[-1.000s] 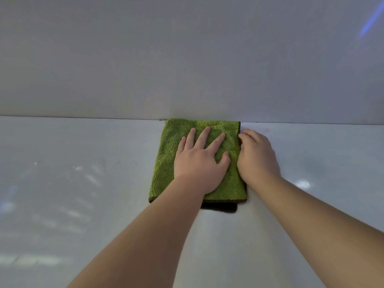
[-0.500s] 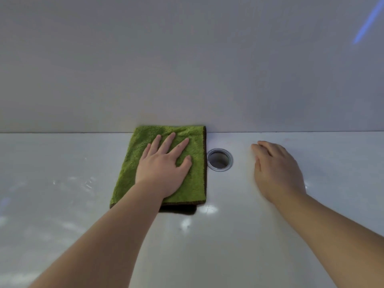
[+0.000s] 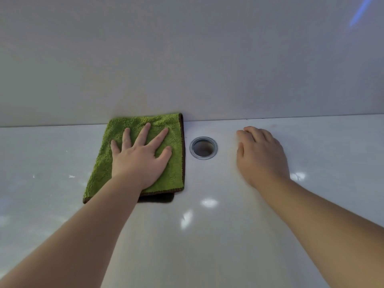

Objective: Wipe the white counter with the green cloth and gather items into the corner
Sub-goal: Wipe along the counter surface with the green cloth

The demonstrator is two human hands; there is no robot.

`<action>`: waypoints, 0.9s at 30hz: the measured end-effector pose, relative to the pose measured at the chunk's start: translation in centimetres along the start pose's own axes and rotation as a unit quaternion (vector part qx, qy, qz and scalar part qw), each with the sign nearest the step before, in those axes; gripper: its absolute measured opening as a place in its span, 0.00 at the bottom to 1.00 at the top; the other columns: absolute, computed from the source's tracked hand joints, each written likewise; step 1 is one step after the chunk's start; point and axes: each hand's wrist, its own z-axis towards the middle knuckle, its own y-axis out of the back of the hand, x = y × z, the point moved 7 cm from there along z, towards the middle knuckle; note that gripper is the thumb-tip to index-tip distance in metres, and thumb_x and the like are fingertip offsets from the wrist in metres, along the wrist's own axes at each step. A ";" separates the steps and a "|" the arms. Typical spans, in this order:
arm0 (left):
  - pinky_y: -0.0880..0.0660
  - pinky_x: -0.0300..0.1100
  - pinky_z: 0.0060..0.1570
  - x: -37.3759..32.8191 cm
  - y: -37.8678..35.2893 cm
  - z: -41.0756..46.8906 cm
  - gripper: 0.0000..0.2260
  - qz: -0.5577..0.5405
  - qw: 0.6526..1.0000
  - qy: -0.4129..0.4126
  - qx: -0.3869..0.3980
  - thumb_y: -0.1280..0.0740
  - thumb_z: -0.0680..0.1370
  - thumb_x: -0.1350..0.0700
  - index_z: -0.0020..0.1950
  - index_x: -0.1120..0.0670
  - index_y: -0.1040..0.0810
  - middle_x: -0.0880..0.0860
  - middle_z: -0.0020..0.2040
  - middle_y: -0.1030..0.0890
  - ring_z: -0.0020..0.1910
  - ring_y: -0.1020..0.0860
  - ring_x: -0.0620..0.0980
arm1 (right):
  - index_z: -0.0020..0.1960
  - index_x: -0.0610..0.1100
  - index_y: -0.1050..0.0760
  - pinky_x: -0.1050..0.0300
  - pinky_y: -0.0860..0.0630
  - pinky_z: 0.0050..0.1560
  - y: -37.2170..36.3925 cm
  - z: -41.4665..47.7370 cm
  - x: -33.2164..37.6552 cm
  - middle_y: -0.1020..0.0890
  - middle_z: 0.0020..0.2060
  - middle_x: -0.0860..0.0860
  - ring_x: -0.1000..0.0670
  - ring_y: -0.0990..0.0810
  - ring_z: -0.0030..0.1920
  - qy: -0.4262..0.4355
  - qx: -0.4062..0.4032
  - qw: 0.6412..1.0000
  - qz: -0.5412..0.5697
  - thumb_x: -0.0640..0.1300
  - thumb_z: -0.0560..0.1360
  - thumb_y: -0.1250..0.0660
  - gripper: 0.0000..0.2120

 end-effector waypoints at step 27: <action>0.64 0.66 0.74 -6.4 -1.6 -22.2 0.30 -0.049 0.998 -0.027 -0.011 0.60 0.74 0.26 0.77 0.27 0.54 0.43 0.82 0.53 0.80 0.60 0.59 | 0.74 0.49 0.39 0.41 0.54 0.76 2.1 -15.8 5.7 0.39 0.76 0.46 0.43 0.44 0.76 0.067 0.094 0.993 -0.003 0.50 0.83 0.54 0.21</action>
